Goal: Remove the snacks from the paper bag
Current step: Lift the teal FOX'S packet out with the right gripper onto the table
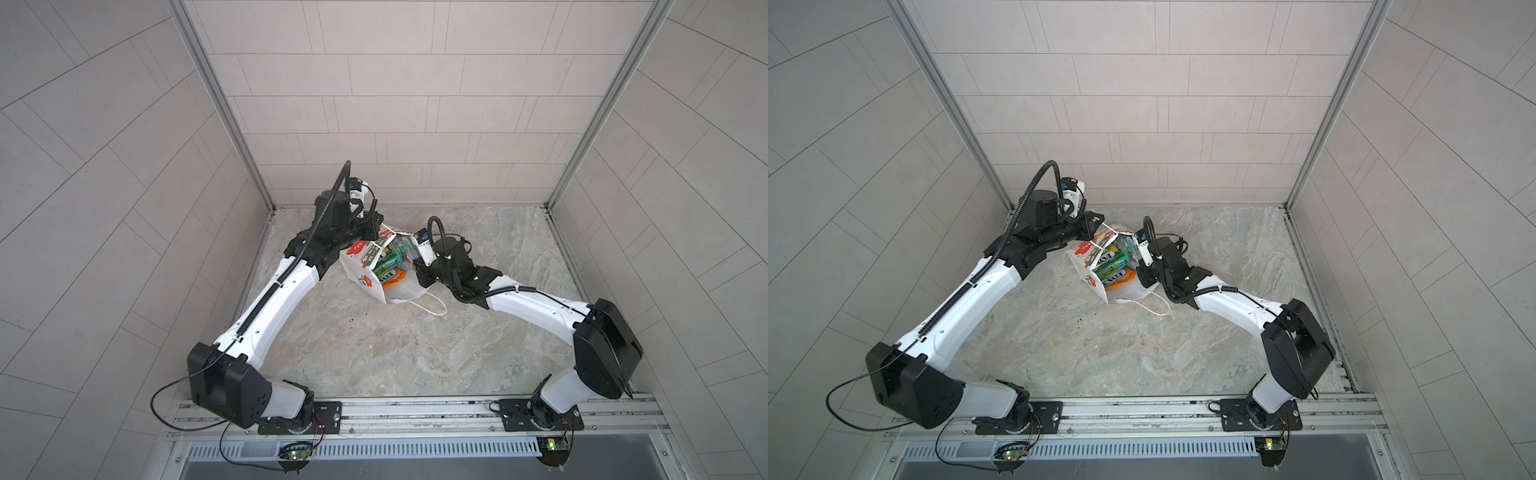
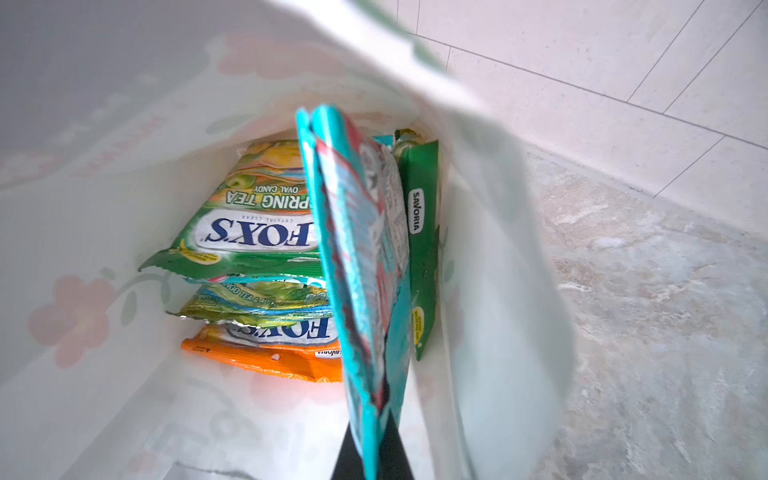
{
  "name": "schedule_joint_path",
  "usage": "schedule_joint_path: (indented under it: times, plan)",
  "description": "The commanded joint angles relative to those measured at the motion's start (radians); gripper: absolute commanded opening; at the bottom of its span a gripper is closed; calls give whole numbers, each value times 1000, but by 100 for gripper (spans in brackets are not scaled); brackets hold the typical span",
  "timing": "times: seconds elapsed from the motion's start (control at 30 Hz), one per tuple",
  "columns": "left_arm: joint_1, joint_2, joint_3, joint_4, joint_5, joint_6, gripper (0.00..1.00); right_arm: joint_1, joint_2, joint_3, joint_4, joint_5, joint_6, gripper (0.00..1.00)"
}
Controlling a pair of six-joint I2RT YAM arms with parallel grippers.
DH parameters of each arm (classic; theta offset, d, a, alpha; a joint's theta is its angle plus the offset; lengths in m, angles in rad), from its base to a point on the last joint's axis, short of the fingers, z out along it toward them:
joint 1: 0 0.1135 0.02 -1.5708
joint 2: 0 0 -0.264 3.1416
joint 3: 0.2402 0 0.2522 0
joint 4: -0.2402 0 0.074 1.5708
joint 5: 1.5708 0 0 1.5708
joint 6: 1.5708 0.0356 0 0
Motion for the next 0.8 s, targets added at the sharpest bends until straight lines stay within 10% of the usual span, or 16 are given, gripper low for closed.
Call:
schedule_joint_path:
  times: [0.0,0.77]
  plan:
    - [1,-5,-6,9,-7,-2,0,-2,-78,-7,-4,12,-29,0]
    - [1,-1,-4,9,14,-4,0,-60,-490,-46,-160,324,-115,0]
